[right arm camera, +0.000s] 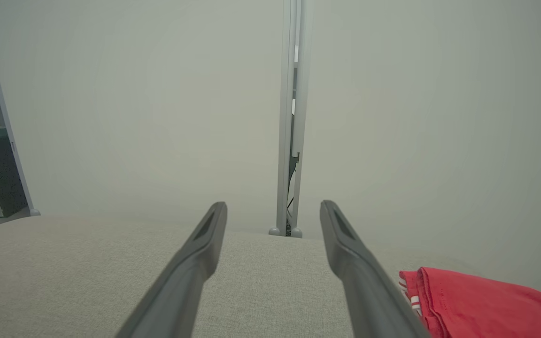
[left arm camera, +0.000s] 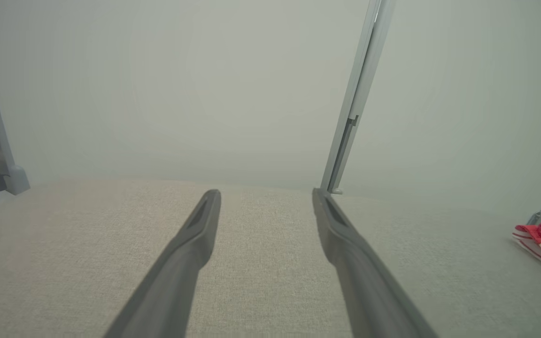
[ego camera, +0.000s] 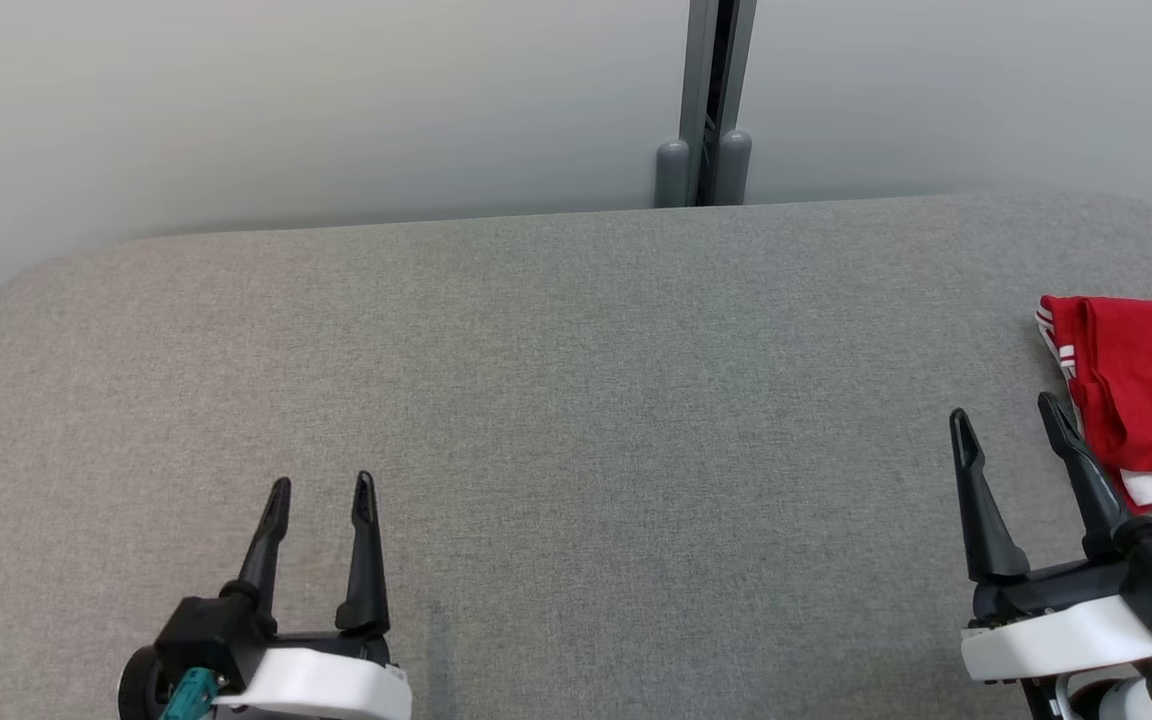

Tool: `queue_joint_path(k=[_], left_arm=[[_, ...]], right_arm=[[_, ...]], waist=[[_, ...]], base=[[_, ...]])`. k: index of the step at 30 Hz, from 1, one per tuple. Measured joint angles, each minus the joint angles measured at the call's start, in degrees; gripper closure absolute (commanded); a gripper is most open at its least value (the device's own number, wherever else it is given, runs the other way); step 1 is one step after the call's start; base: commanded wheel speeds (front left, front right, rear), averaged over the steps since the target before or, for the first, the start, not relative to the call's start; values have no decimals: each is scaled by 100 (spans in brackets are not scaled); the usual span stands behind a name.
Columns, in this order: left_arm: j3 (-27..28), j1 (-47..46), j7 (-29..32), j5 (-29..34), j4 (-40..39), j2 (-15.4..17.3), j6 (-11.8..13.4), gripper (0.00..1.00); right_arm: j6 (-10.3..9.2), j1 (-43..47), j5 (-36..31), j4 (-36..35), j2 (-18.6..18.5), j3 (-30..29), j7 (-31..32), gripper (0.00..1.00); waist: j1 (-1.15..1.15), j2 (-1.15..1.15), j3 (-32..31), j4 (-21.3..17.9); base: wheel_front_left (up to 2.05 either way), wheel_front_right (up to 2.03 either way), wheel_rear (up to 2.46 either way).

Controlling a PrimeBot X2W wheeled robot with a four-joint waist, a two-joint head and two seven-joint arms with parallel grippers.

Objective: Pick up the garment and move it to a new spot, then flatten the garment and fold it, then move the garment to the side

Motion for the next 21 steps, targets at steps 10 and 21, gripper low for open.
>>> queue_joint_path(k=[10, 21], left_arm=[[-186, 75, 0, 143, -66, -4, 146, 0], [-263, 144, 1, 213, 68, 0, 60, 0]], right_arm=[[0, 63, -58, 103, 47, 52, 0, 0], [0, 68, -89, 226, 68, 175, 0, 0]], waist=[[0, 0, -23, -3], [0, 0, -36, -23]], base=[[0, 0, 0], [0, 0, 0]])
